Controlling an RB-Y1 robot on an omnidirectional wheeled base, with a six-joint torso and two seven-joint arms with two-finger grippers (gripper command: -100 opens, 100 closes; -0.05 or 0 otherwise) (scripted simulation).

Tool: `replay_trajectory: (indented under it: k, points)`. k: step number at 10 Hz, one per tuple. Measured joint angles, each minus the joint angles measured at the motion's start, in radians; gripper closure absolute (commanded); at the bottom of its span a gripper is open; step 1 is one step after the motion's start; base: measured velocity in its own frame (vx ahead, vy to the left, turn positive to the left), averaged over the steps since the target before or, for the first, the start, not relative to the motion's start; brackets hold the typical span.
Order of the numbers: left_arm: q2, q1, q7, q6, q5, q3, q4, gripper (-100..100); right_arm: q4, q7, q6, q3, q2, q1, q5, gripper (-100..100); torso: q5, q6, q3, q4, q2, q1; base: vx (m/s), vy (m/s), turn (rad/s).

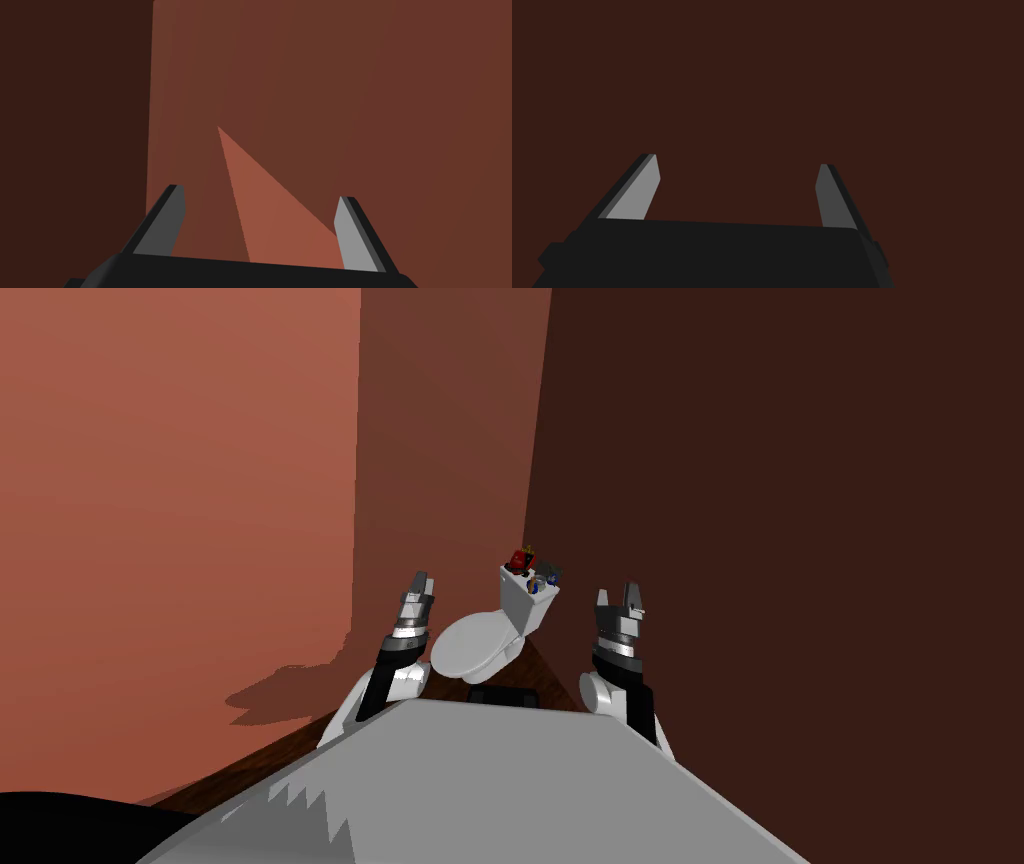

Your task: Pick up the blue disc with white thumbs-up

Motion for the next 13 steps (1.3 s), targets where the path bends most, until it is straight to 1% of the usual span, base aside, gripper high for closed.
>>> replay_trajectory:
  k: [2, 7, 9, 11, 13]
  points:
    - [0.000, 0.000, 0.000, 0.000, 0.000, 0.000, 0.000, 0, 0.010, -0.001, 0.002, 0.000, -0.041, 0.001, 0.005, -100, 0.000, 0.000, 0.000, 0.000, 0.000, 0.000, 0.000, 0.005, 0.065]
    - [0.000, 0.000, 0.000, 0.000, 0.000, 0.000, 0.000, 0, 0.045, -0.007, 0.025, -0.001, -0.183, 0.015, 0.036, -100, 0.000, 0.000, 0.000, 0.000, 0.000, 0.000, 0.000, 0.009, 0.102]
    - [0.000, 0.000, 0.000, 0.000, 0.000, 0.000, 0.000, 0, 0.073, -0.011, 0.039, -0.004, -0.245, 0.012, 0.053, -100, 0.000, 0.000, 0.000, 0.000, 0.000, 0.000, 0.000, 0.013, 0.146]
    - [0.000, 0.000, 0.000, 0.000, 0.000, 0.000, 0.000, 0, 0.094, -0.012, 0.051, 0.001, -0.302, 0.025, 0.077, -100, 0.000, 0.000, 0.000, 0.000, 0.000, 0.001, 0.000, 0.014, 0.143]
    - [0.000, 0.000, 0.000, 0.000, 0.000, 0.000, 0.000, 0, 0.130, -0.021, 0.057, -0.007, -0.367, 0.030, 0.095, -100, 0.000, 0.000, 0.000, 0.000, 0.000, 0.000, 0.001, 0.012, 0.104]
